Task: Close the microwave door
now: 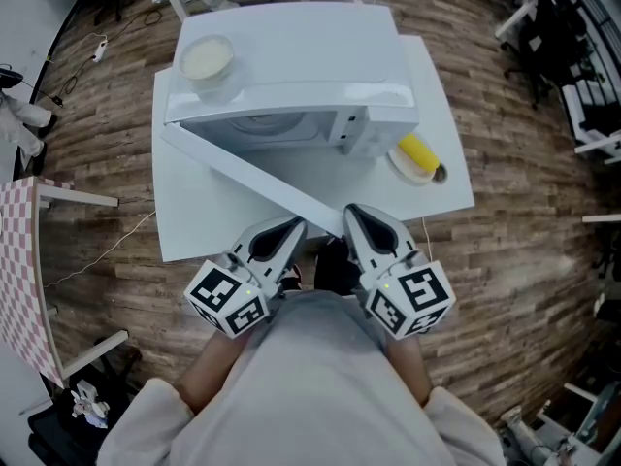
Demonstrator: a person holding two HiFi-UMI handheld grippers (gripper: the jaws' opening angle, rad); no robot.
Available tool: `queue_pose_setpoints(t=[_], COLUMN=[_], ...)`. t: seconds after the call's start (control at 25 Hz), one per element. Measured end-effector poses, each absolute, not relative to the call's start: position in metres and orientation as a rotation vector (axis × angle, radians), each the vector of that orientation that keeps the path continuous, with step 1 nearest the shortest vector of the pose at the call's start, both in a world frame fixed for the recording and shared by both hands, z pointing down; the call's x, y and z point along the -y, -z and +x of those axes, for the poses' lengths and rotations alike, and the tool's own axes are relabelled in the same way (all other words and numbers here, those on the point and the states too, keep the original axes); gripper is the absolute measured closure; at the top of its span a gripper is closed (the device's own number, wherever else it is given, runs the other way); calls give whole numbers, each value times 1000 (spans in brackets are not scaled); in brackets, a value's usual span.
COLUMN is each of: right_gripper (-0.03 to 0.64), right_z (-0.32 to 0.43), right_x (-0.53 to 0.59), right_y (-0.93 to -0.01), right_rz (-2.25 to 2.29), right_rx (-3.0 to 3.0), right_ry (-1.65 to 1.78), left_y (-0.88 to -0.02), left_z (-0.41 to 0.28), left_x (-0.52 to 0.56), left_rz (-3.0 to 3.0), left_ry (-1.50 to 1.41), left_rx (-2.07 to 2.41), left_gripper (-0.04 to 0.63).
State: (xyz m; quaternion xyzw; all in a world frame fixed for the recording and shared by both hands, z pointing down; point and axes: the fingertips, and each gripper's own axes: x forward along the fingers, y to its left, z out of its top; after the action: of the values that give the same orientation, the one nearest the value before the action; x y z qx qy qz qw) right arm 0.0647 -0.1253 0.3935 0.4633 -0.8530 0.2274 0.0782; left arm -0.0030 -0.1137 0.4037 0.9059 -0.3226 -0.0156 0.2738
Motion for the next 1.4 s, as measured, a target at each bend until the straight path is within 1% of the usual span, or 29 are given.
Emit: queue_pose_setpoints(t=[1.4], right_gripper=[594], right_z=[92], right_x=[189], right_y=[-395], right_rz=[1332], right_rx=[2580], right_ry=[-651], left_y=[-406], left_z=[25], left_x=[164], left_rz=[2415], left_ry=[64], left_rx=[904], left_gripper=[577])
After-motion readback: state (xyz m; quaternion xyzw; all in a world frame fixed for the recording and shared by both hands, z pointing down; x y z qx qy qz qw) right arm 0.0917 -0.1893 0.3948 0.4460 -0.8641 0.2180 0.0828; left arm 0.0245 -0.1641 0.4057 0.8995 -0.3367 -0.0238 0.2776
